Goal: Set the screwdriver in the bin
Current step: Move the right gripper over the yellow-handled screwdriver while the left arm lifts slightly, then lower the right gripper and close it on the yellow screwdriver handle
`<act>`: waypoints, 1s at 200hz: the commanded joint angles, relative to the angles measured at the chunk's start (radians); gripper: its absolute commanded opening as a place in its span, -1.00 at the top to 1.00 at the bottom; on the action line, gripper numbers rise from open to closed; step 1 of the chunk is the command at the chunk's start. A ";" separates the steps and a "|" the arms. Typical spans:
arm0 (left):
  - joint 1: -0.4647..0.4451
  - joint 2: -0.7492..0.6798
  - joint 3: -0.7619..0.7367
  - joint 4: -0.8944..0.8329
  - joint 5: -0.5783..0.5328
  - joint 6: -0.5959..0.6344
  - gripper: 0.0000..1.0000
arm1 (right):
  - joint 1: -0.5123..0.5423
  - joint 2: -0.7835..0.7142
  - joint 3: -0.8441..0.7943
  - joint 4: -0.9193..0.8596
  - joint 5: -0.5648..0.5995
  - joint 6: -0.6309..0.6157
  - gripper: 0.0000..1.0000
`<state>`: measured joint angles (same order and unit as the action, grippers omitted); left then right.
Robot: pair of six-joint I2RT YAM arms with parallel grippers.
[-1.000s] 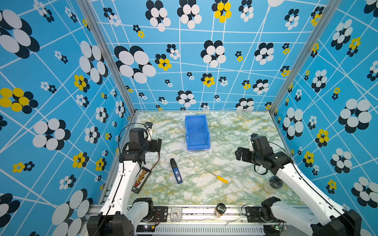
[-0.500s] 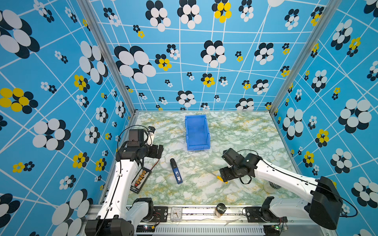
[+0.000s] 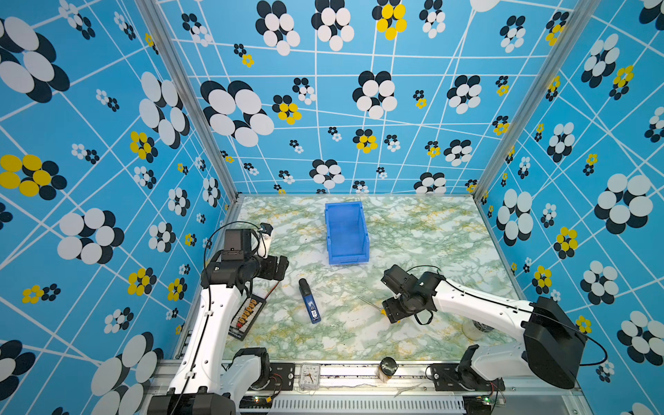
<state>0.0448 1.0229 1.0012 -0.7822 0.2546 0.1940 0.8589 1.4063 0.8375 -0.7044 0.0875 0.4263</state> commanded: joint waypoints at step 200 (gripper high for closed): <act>-0.001 -0.037 -0.032 0.033 0.038 -0.031 -0.99 | 0.080 0.146 -0.061 0.080 0.041 0.019 0.09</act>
<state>0.0444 0.9806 0.9749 -0.7555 0.2779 0.1753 0.9340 1.5452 0.8139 -0.6159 0.0841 0.4343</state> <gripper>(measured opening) 0.992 0.475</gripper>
